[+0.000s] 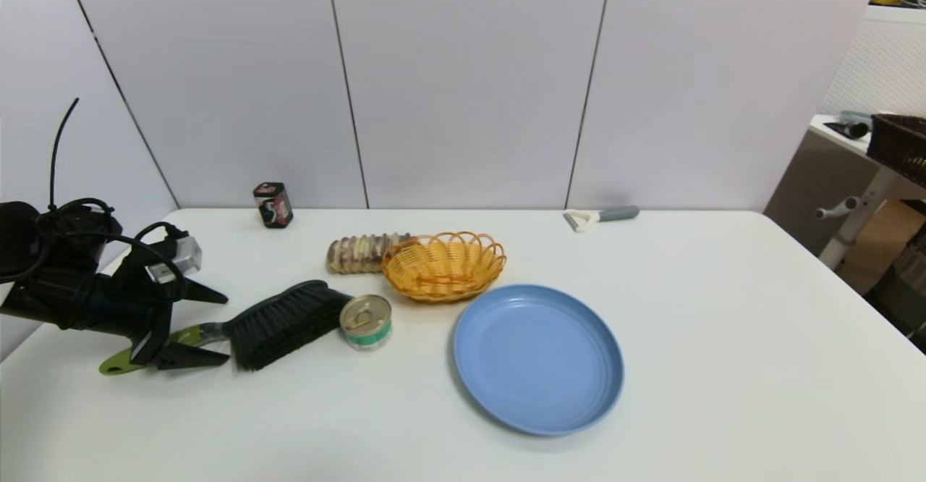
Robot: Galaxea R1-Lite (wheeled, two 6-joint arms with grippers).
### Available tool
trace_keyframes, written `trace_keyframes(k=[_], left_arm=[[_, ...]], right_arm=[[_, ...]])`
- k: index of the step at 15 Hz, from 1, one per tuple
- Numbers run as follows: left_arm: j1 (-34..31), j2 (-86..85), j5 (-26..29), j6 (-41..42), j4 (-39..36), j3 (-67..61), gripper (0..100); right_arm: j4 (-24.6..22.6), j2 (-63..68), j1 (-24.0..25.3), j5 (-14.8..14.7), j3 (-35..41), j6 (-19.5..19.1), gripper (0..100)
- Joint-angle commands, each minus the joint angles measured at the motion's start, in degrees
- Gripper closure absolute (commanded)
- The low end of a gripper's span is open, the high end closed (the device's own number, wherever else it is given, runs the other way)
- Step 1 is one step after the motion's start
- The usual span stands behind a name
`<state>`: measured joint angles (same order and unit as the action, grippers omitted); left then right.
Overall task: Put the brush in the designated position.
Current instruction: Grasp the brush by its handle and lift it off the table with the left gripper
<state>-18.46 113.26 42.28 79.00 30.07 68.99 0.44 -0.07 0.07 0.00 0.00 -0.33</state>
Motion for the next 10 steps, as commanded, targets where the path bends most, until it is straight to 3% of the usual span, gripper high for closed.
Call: trace_keyframes(k=[1,6,10], left_arm=[[0.0,0.38,0.26,0.46,0.25,0.1,100],[0.0,1.0,0.0,0.63,0.51,0.01,100],[-0.09,0.82,0.0,1.25,5.52,-0.26,100]], right_arm=[[0.0,0.07,0.01,0.0,0.09,-0.02,0],[0.0,0.07,0.01,0.0,0.09,-0.02,0],[0.0,0.07,0.01,0.0,0.09,-0.02,0]])
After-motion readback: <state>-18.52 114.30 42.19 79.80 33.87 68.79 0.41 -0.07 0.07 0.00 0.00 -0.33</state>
